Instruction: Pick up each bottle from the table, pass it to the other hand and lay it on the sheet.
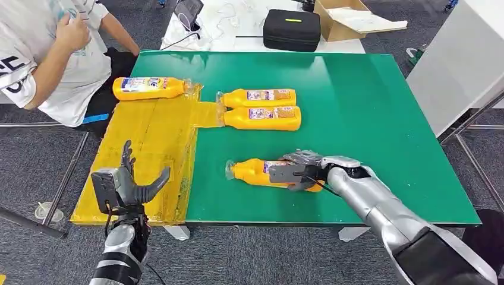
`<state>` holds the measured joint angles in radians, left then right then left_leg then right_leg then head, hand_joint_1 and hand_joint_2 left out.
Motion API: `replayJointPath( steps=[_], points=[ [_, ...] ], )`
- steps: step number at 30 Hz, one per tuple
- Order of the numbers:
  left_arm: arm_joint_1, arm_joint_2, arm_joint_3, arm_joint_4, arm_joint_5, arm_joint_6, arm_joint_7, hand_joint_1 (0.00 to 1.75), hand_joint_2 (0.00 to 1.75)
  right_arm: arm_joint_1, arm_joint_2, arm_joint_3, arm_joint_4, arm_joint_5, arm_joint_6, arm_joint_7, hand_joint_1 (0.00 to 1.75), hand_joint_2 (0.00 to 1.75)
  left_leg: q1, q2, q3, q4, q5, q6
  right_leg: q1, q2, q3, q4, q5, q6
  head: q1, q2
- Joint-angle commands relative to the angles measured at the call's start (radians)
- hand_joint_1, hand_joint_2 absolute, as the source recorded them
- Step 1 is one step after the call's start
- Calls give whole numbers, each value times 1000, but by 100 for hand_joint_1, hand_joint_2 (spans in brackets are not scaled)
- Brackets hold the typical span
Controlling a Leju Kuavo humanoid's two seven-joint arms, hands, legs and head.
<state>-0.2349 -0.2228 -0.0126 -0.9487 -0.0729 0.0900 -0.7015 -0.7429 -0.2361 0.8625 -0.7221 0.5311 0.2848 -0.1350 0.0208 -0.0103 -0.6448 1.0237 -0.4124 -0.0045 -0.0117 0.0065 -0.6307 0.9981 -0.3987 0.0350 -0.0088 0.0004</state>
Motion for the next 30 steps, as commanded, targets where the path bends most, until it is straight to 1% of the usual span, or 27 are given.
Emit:
replayJointPath(
  steps=[1,2,3,5,6,7,8,9,10,11,13,15,17,18,19,22,23,27,28,30],
  points=[
    [39,-25,36,-29,49,-95,28,0,175,413,156,-416,-448,-15,-611,-101,175,175,1,0,6,-3,-1,0,2,-1,7,-4,-1,-1,0,0],
    [57,-30,28,-61,66,-121,54,0,175,461,205,-472,-522,66,-713,-124,175,175,1,0,3,-2,-1,1,1,-1,4,-2,-1,-1,0,0],
    [70,-35,16,-90,88,-144,73,0,175,506,253,-525,-604,44,-780,-174,175,175,1,4,7,-3,-3,0,2,2,7,-3,-2,-2,0,0],
    [86,-41,-28,-138,150,-208,122,0,175,568,306,-594,-716,24,-880,-243,175,175,1,3,1,-1,-3,0,1,3,2,0,-1,-2,0,0],
    [90,-39,-53,-159,172,-226,137,0,175,584,314,-613,-733,14,-887,-266,175,175,1,6,4,-1,-5,0,2,5,3,0,-3,-3,0,0],
    [91,-36,-76,-172,184,-231,144,0,175,597,326,-636,-749,-35,-893,-326,175,175,1,2,1,0,-5,-1,1,1,1,1,-3,-2,-1,0],
    [89,-34,-104,-188,210,-251,157,0,175,610,330,-658,-736,-32,-904,-341,175,175,1,-1,0,0,-4,-1,2,-2,-1,1,-4,-2,-1,0],
    [89,-29,-121,-196,225,-256,164,0,175,614,338,-670,-732,-62,-899,-383,175,175,0,-2,2,0,-4,0,1,-4,2,2,-5,-3,-1,0],
    [87,-25,-141,-205,242,-270,176,0,175,613,341,-679,-694,-41,-910,-399,175,175,1,-7,1,0,-3,0,1,-7,2,1,-6,-2,-1,0],
    [86,-17,-163,-207,272,-286,189,0,175,614,355,-690,-676,-65,-903,-442,175,175,1,-8,-2,-1,-2,0,1,-6,0,0,-6,0,-1,0],
    [80,-8,-197,-207,288,-298,194,0,175,598,365,-683,-603,-56,-887,-459,175,175,0,-7,3,-1,-4,2,1,-6,5,0,-7,0,0,0],
    [81,0,-224,-202,313,-337,205,0,175,583,369,-665,-536,-57,-857,-470,175,175,0,-4,-1,-1,-2,1,0,-3,1,0,-4,1,0,0],
    [82,10,-251,-196,344,-393,210,0,175,570,376,-640,-455,-62,-805,-481,175,175,-1,-2,0,-2,-3,1,-1,-1,1,-1,-4,0,0,0],
    [82,11,-255,-194,350,-400,213,0,175,567,383,-635,-432,-61,-803,-492,175,175,-1,-3,1,-3,-3,0,-1,-1,2,-2,-3,1,0,0],
    [83,13,-265,-191,370,-427,218,0,175,559,393,-619,-384,-77,-766,-500,175,175,-1,-2,4,-3,-3,0,-1,-2,4,-2,-3,0,0,0],
    [79,17,-285,-184,384,-455,217,0,175,543,414,-578,-300,-60,-750,-523,175,175,-1,-3,0,-3,-2,1,-1,-2,1,-2,-3,1,0,0],
    [78,17,-286,-183,385,-454,217,0,175,540,417,-573,-290,-61,-746,-526,175,175,-1,-2,4,-3,-3,1,-1,-1,4,-2,-4,0,0,0],
    [77,18,-286,-184,385,-454,217,0,175,537,418,-572,-288,-62,-745,-526,175,175,-1,-3,-1,-2,-2,0,-1,-1,0,-1,-3,1,0,0],
    [77,18,-286,-184,385,-454,217,0,175,537,418,-572,-288,-62,-745,-526,175,175,-1,-2,2,-3,-3,1,-1,-1,3,-1,-4,0,0,0],
    [77,18,-286,-184,386,-454,217,0,175,536,416,-573,-289,-62,-745,-526,175,175,-1,-3,-1,-2,-2,1,-1,-2,0,-1,-3,1,0,0]
  ],
)
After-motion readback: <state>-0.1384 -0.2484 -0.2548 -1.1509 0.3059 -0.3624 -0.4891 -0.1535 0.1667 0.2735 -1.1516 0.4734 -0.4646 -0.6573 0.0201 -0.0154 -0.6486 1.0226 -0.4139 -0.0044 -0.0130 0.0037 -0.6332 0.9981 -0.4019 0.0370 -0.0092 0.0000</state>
